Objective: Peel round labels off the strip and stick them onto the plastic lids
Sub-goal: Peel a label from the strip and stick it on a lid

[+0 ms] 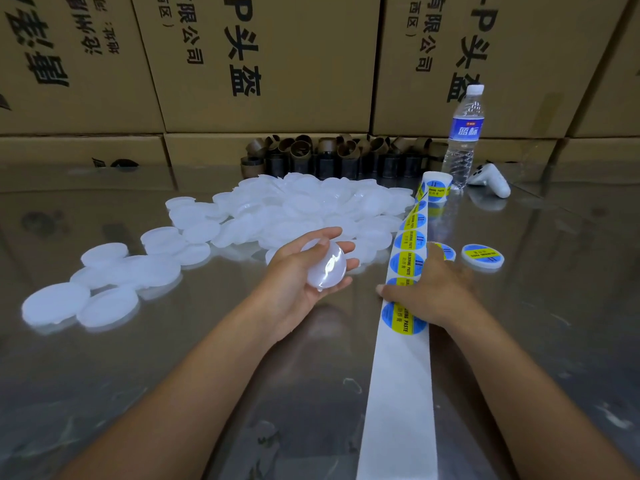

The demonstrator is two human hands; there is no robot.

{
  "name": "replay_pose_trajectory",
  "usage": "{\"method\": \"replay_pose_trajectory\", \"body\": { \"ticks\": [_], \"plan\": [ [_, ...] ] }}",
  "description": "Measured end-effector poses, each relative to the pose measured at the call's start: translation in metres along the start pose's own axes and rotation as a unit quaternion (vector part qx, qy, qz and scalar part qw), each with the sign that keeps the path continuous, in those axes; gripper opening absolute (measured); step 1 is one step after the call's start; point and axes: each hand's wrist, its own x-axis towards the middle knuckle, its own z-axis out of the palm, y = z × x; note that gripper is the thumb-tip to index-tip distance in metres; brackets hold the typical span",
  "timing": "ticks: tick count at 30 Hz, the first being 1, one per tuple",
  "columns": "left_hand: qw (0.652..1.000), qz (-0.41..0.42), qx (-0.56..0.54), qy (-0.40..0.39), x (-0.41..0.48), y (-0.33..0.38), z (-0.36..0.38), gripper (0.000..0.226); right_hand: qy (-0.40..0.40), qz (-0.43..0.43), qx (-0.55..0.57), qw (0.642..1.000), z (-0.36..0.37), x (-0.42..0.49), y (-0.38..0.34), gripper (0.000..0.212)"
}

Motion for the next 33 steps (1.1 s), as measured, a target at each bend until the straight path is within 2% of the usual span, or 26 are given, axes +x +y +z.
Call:
{"method": "replay_pose_trajectory", "body": {
  "ticks": [2,6,9,16,20,22,27,30,33],
  "plan": [
    [1.0,-0.001,0.0,0.001,0.0,0.0,0.0,0.023,-0.021,-0.009,-0.014,1.0,0.001,-0.001,-0.001,0.102],
    [1.0,0.0,-0.001,0.004,-0.001,0.001,0.001,0.022,-0.011,-0.063,0.071,0.995,0.004,0.0,-0.002,0.09],
    [1.0,0.0,0.001,0.007,-0.002,0.001,0.002,0.022,0.004,-0.088,0.142,0.986,0.006,-0.001,-0.004,0.102],
    [0.998,-0.009,0.053,0.045,0.0,-0.003,0.0,0.02,0.012,-0.086,0.248,0.965,0.007,0.0,-0.007,0.097],
    [0.994,-0.03,0.096,0.05,-0.001,-0.006,0.002,0.012,0.031,-0.053,0.336,0.94,0.007,0.004,-0.009,0.096],
    [0.993,-0.044,0.105,0.041,-0.002,-0.005,0.003,0.009,0.043,-0.026,0.39,0.92,0.005,0.006,-0.009,0.097],
    [0.987,-0.072,0.142,-0.02,-0.007,-0.004,0.009,0.017,0.083,0.018,0.475,0.876,0.003,0.007,-0.014,0.089],
    [0.98,-0.073,0.176,-0.053,-0.01,-0.007,0.012,0.012,0.094,0.022,0.485,0.869,0.004,0.006,-0.015,0.084],
    [0.977,-0.074,0.188,-0.072,-0.014,-0.005,0.013,0.024,0.097,0.015,0.489,0.867,0.005,0.006,-0.017,0.078]
  ]
}}
